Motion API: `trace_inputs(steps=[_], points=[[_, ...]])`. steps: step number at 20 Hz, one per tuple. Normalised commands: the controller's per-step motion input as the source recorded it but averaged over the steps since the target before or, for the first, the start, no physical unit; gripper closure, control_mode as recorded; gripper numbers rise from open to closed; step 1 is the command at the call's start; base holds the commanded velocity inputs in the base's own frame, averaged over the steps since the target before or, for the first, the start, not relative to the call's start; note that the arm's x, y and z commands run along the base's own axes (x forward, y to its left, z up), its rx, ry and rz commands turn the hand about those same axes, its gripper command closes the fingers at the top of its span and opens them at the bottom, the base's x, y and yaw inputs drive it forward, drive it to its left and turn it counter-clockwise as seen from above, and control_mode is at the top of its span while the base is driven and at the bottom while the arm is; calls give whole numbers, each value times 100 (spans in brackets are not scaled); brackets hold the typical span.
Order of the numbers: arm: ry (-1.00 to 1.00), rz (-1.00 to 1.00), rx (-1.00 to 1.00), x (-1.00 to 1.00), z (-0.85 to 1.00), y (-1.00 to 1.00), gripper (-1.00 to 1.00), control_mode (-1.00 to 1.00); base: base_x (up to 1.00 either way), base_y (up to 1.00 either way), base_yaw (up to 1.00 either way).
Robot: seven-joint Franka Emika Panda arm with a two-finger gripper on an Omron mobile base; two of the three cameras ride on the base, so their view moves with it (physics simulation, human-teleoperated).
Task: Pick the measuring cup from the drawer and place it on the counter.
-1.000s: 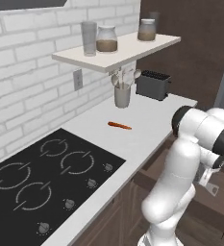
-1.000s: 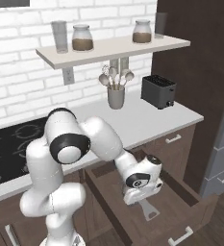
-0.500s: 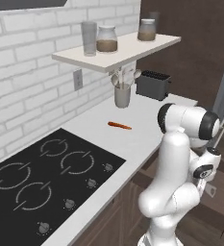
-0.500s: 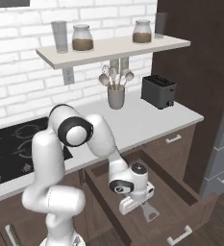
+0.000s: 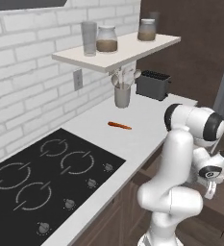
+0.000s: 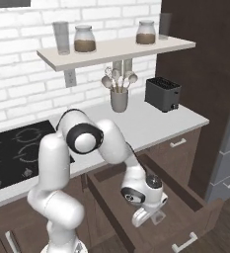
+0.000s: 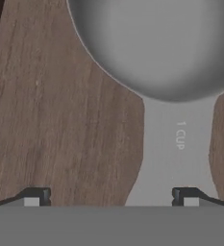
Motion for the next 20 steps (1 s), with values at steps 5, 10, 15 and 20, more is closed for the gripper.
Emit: trace_inputs(steps=[5, 10, 15, 20], points=[[-3, 9, 0, 22, 38, -5, -100, -100, 0, 0, 0], [-3, 20, 6, 7, 80, -52, -100, -100, 0, 0, 0], [0, 22, 21, 11, 51, -40, -100, -100, 0, 0, 0], [7, 17, 23, 47, 6, 18, -100, -100, 0, 0, 0]])
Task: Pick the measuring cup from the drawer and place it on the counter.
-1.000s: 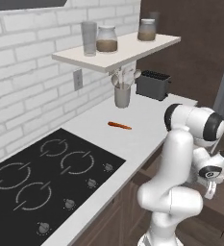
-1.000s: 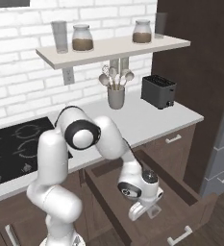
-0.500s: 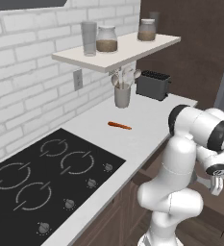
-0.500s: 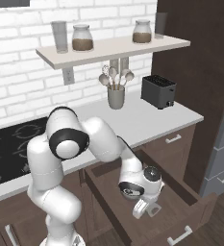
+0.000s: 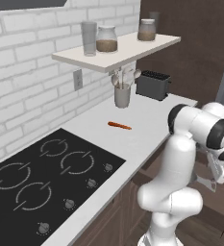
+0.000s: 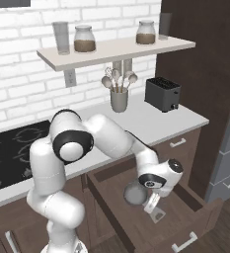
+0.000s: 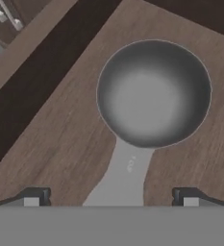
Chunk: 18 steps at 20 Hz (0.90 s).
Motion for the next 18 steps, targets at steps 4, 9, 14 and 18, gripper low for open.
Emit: trace_inputs(steps=[4, 9, 14, 18], points=[[0, 3, 7, 41, -22, 4, -100, -100, 0, 0, 0], [0, -2, 0, 8, -44, 0, -100, -100, 0, 0, 0], [2, 0, 0, 9, -29, 0, -100, -100, 0, 0, 0], [7, 0, 0, 19, -15, 0, -100, -100, 0, 0, 0]])
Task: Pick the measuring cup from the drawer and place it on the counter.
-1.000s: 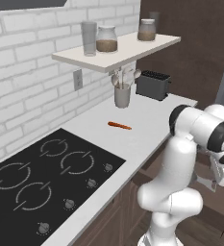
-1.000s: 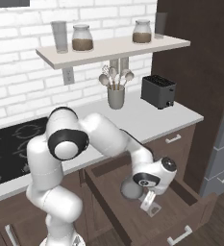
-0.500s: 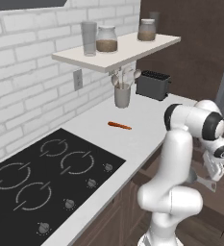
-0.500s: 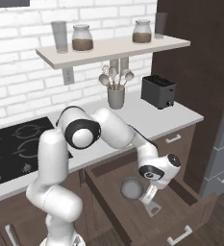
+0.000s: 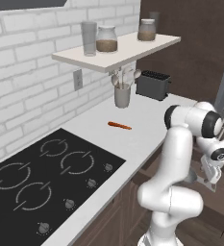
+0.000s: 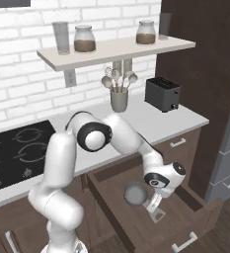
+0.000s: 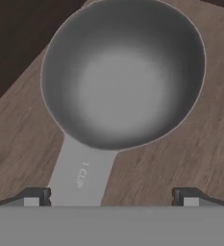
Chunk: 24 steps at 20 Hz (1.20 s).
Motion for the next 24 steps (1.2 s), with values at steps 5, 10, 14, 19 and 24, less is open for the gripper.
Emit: trace_inputs(steps=[5, 10, 14, 19, 24], points=[[16, 0, 0, 0, -36, 6, -100, -100, 0, 0, 0], [19, 0, 0, 0, -40, 9, -100, -100, 0, 0, 0], [14, 0, 0, -12, -36, 24, -100, -100, 0, 0, 0], [10, 1, 4, -83, -31, 43, -100, -100, 0, 0, 0], [14, 0, 2, -84, -38, 67, -100, -100, 0, 0, 0]])
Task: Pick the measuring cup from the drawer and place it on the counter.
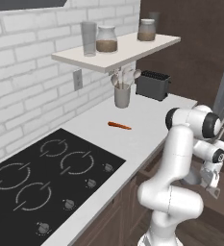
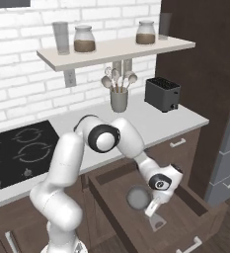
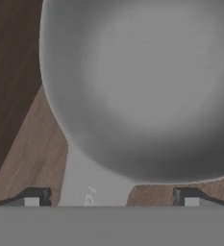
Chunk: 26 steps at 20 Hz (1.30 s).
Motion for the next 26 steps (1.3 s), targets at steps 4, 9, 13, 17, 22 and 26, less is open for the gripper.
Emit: trace_inputs(steps=[4, 9, 13, 17, 22, 26], points=[[20, 0, 1, -36, -40, 78, 100, -100, 0, 0, 0], [13, 0, 0, -44, -9, 44, 100, -100, 0, 0, 0], [0, 0, 0, -77, 1, 29, 100, -100, 0, 0, 0], [-8, -8, 0, -23, 56, 10, 100, -100, 0, 0, 0], [-19, -13, 0, -1, 100, 0, 100, -100, 0, 0, 0], [-22, -16, 0, 2, 100, 6, 100, -100, 0, 0, 0]])
